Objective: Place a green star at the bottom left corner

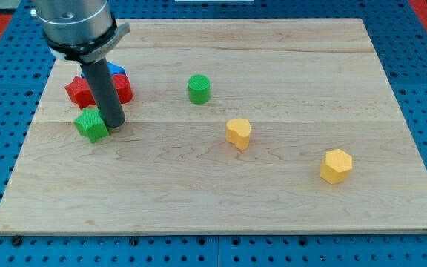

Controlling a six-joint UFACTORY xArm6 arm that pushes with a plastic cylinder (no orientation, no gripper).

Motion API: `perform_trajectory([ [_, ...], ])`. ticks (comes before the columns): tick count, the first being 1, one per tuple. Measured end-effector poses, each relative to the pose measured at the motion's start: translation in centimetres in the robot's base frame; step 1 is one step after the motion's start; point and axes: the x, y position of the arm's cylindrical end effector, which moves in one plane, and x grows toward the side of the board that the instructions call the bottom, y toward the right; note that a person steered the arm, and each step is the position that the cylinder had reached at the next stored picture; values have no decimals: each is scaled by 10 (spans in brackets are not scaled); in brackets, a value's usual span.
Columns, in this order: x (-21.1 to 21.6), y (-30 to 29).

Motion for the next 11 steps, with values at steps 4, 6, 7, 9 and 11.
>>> perform_trajectory([
  [4, 19, 12],
  [6, -10, -34],
  [7, 57, -34],
  [9, -26, 22],
  [11, -158, 25],
])
